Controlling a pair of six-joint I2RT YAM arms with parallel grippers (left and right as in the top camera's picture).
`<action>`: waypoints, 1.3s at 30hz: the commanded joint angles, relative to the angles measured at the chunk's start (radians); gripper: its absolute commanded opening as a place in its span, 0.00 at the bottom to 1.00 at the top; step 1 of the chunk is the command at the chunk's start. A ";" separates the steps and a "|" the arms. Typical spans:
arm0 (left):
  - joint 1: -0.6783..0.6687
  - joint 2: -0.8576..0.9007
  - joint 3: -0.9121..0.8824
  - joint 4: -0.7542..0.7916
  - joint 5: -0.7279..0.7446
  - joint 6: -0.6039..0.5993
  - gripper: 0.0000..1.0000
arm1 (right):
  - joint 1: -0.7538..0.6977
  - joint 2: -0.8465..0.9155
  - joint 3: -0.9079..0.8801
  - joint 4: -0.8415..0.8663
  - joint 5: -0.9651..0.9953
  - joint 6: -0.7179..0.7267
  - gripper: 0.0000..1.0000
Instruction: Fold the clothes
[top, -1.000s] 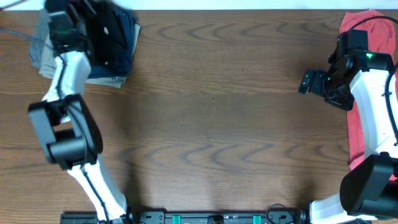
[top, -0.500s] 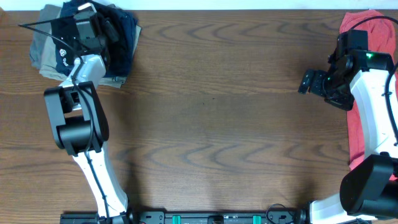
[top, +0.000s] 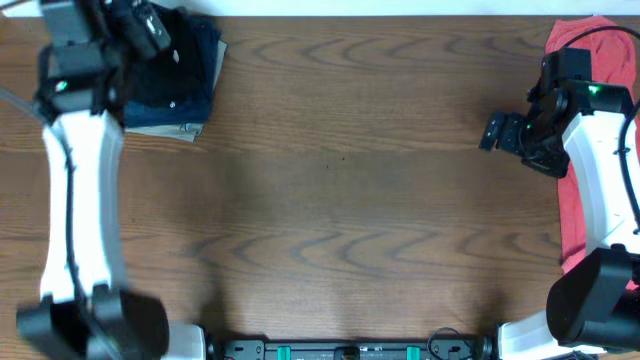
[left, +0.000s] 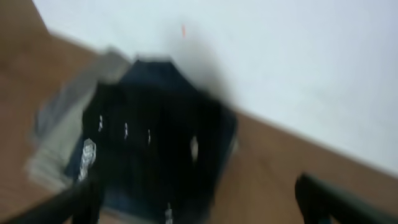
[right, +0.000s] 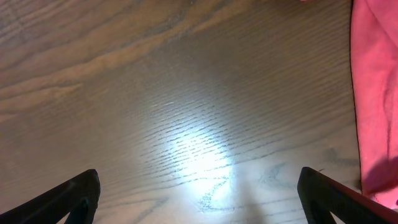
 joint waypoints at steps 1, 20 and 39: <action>0.002 -0.103 0.000 -0.143 0.115 0.005 0.98 | 0.000 -0.005 0.003 -0.002 0.007 -0.008 0.99; 0.002 -0.810 -0.552 -0.488 0.227 0.032 0.98 | 0.000 -0.005 0.003 0.000 0.007 -0.009 0.99; 0.002 -1.003 -0.676 -0.592 0.283 -0.029 0.98 | 0.000 -0.005 0.004 0.000 0.007 -0.009 0.99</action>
